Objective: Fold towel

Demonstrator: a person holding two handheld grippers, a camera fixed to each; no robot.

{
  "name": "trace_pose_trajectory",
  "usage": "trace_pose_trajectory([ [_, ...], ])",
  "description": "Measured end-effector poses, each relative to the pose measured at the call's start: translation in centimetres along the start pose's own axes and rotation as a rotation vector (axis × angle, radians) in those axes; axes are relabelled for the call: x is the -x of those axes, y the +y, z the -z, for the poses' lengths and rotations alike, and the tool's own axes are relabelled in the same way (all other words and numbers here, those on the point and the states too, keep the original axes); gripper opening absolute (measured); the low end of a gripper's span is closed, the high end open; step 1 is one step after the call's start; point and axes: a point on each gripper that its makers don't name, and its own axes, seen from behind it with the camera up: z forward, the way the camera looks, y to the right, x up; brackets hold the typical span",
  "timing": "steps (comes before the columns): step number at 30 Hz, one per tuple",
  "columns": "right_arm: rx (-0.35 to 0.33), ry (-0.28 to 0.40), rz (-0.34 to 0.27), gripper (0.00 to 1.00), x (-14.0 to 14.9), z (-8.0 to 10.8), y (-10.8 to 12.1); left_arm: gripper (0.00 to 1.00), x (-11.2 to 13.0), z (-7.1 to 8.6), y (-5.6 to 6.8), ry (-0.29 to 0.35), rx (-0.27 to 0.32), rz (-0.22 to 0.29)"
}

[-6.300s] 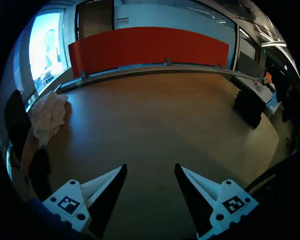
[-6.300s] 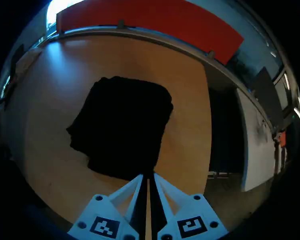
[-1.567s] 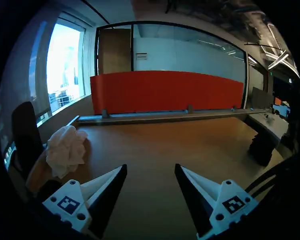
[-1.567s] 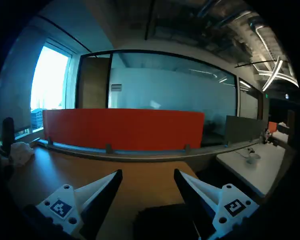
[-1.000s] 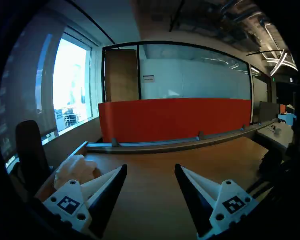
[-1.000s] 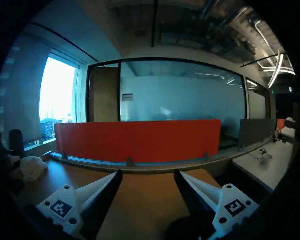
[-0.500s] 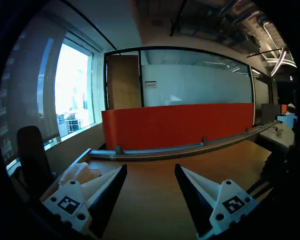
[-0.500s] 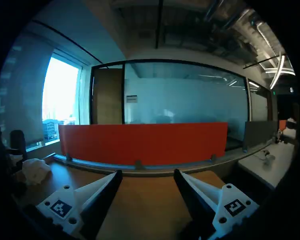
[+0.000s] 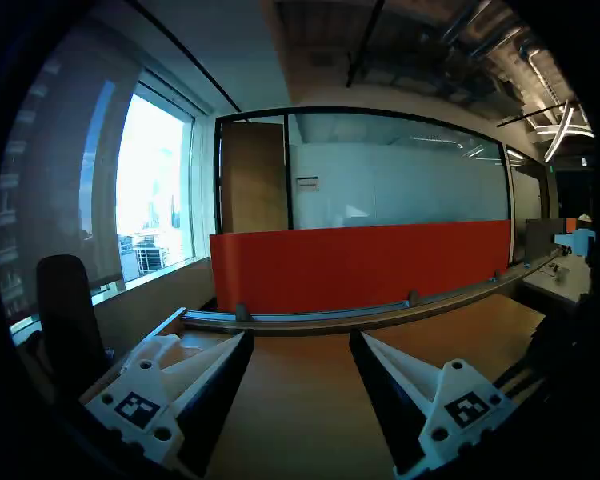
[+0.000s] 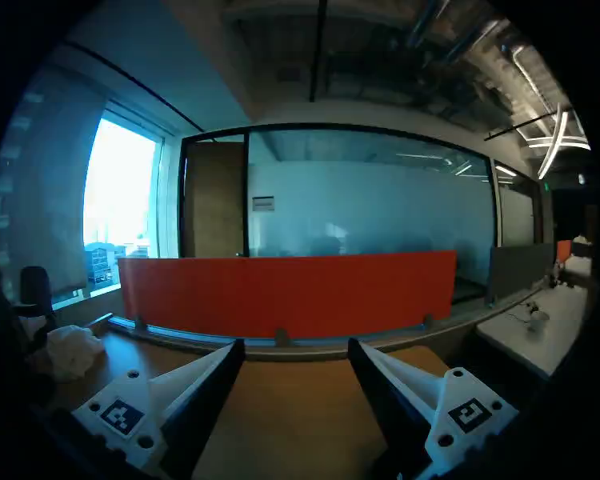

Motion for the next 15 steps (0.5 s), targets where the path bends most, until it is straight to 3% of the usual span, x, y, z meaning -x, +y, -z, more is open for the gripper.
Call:
trace_pose_trajectory([
  [8, -0.028, -0.004, -0.003, 1.00, -0.4, 0.2, -1.9, 0.88, 0.5, 0.2, 0.7, 0.012, 0.017, -0.022],
  [15, -0.023, 0.002, -0.007, 1.00, -0.3, 0.6, -2.2, 0.88, 2.3, 0.5, 1.2, 0.032, 0.031, -0.023],
])
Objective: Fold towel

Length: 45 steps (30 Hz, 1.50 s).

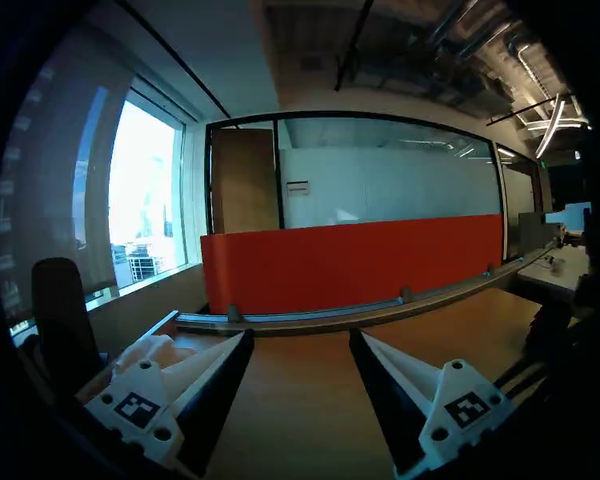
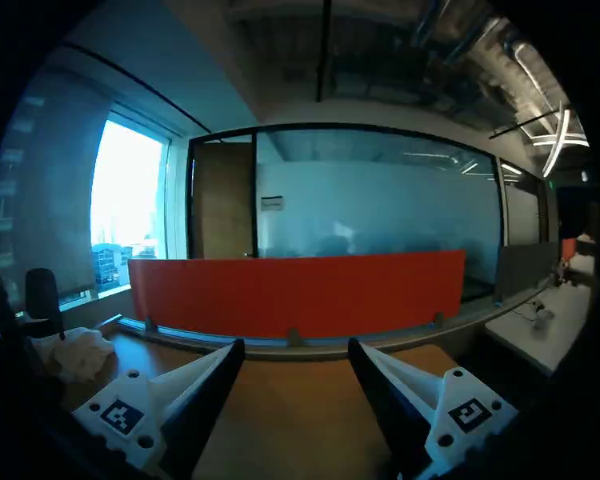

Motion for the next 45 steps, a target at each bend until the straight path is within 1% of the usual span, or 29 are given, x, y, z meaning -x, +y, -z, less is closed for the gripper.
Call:
trace_pose_trajectory([
  [5, 0.005, 0.007, 0.008, 1.00, 0.3, 0.2, -0.4, 0.88, 2.5, 0.2, -0.1, 0.010, -0.007, 0.010],
  [11, 0.004, 0.017, 0.032, 1.00, 1.6, -0.1, -0.9, 0.88, 5.9, 0.5, -0.3, 0.014, -0.019, 0.004],
  [17, 0.007, 0.012, 0.063, 1.00, 4.1, -0.3, -1.3, 0.88, 8.9, 0.8, -0.4, 0.022, -0.021, 0.027],
  [24, -0.010, 0.019, 0.072, 1.00, 6.1, -0.5, -2.3, 0.88, 11.8, 0.8, -0.9, 0.036, -0.037, 0.041],
  [29, -0.009, 0.040, 0.081, 1.00, 6.8, -0.7, -2.1, 0.88, 13.4, 0.9, -0.6, 0.043, -0.038, 0.054],
  [32, -0.009, 0.043, 0.084, 1.00, 7.4, -0.6, -2.0, 0.88, 14.0, 0.9, -0.5, 0.045, -0.040, 0.065],
  [38, 0.000, 0.049, 0.087, 1.00, 8.7, -0.6, -1.5, 0.88, 14.3, 1.0, -0.1, 0.065, -0.031, 0.051],
  [45, 0.005, 0.040, 0.080, 1.00, 9.8, -0.4, -1.1, 0.88, 15.3, 1.1, -0.3, 0.067, -0.040, 0.035],
])
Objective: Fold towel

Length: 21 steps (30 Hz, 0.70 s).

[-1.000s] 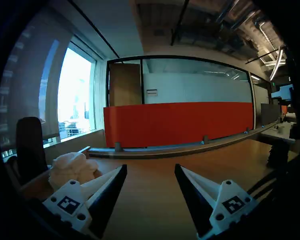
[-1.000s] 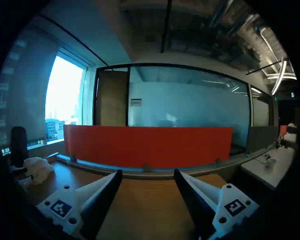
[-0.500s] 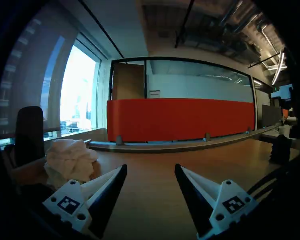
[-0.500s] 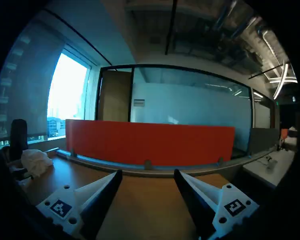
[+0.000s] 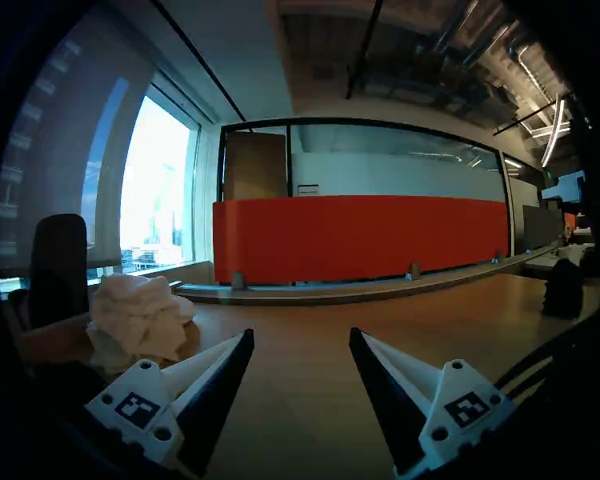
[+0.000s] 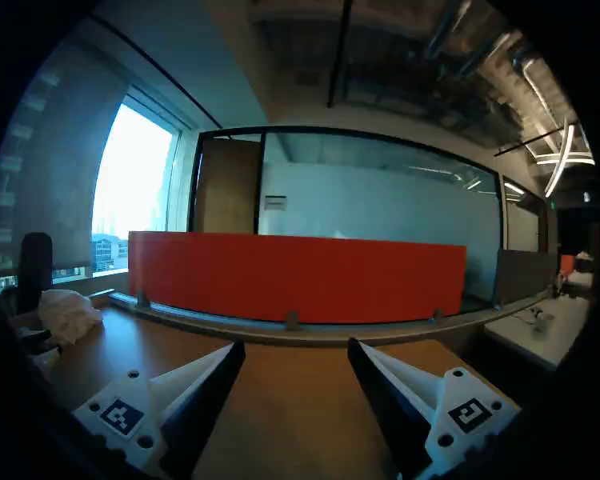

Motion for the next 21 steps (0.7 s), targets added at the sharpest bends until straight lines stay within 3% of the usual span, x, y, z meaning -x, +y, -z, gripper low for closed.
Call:
trace_pose_trajectory([
  [14, 0.009, -0.014, -0.001, 1.00, 1.2, 0.2, 0.7, 0.88, 1.1, 0.1, -0.4, -0.012, -0.012, -0.010],
  [21, 0.009, -0.015, 0.004, 1.00, 1.3, 0.4, 0.6, 0.88, 1.6, -0.1, -0.5, -0.021, -0.007, 0.019],
])
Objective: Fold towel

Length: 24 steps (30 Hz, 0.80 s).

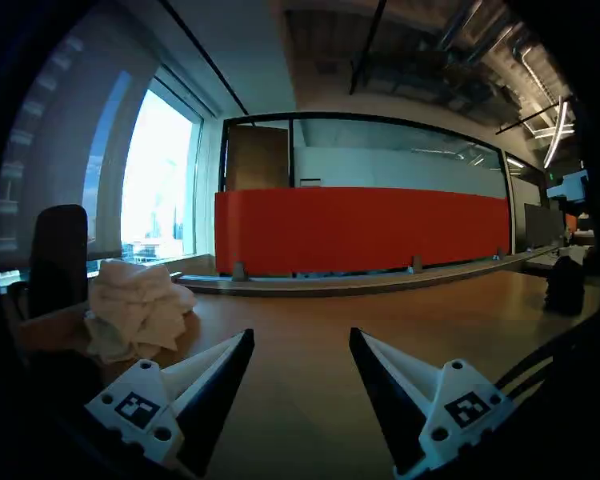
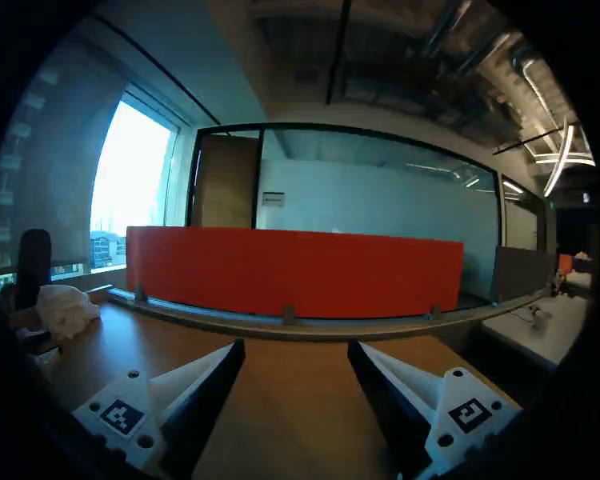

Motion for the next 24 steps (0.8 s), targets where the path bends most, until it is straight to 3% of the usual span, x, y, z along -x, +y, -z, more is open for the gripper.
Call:
trace_pose_trajectory([
  [24, 0.004, -0.004, 0.003, 1.00, 0.41, -0.59, 0.40, 0.88, 0.20, -0.21, -0.35, -0.004, -0.010, 0.006],
])
